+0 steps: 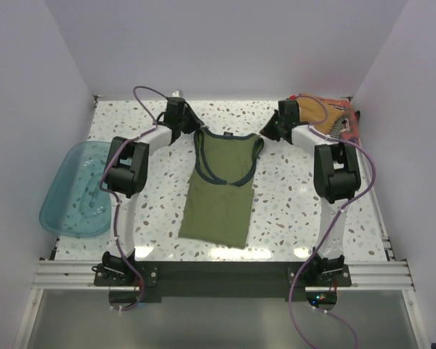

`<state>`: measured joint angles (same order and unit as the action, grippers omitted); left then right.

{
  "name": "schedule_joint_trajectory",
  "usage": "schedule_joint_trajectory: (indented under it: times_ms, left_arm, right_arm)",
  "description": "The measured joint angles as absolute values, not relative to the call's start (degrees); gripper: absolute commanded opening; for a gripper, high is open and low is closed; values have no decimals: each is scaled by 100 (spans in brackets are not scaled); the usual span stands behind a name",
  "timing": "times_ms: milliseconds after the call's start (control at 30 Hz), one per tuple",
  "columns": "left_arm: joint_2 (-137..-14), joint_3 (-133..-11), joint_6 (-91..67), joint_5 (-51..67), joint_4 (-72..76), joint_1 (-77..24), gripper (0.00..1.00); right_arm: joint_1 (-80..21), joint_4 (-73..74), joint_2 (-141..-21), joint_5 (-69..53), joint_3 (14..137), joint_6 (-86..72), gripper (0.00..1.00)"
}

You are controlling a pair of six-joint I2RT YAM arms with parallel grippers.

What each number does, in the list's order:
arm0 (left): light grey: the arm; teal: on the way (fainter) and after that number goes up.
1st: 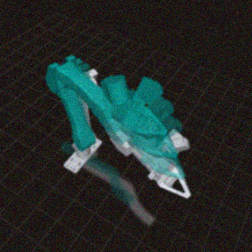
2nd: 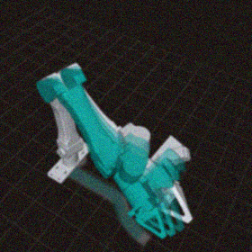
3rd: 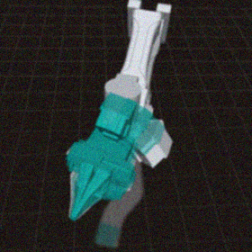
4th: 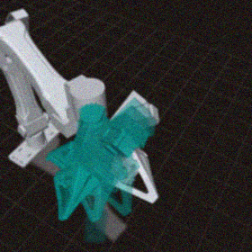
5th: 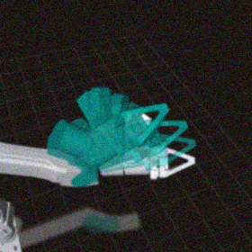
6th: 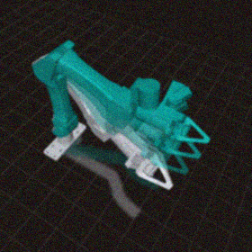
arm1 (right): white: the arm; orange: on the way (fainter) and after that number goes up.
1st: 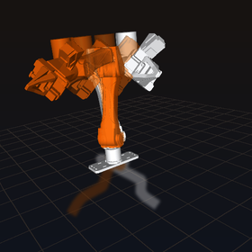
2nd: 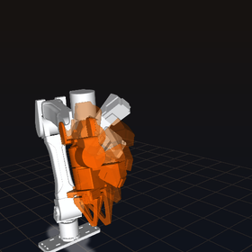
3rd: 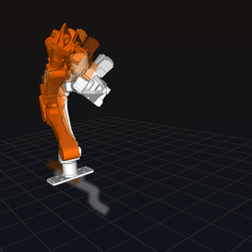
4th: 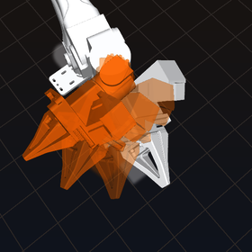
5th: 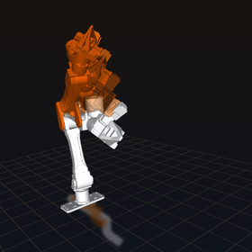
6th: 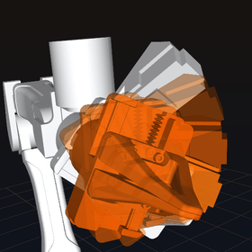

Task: Fold and stack the tank tops
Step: Fold the tank top

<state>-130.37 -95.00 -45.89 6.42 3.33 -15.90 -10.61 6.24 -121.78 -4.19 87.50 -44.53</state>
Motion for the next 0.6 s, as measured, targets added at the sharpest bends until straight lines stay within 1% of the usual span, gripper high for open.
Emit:
schedule_joint_trajectory:
  times_ms: [33,67,133,333,600]
  left_arm:
    - [-13037,-9502,-4587,642,333,-1599,28]
    - [-13037,-9502,-4574,637,333,-1608,30]
    - [-13037,-9502,-4560,611,333,-1616,33]
    - [-13023,-9511,-4375,311,187,-1621,40]
    - [-12951,-9647,-4104,-336,-377,-1621,45]
  right_arm:
    - [-1061,646,-12178,-403,8768,-4423,19]
    - [-1059,644,-12173,-375,8781,-4357,27]
    - [-1061,670,-12167,-309,8783,-4246,31]
    - [-1061,965,-12075,34,8783,-3778,32]
    - [-1063,1002,-12057,43,8755,-3522,36]
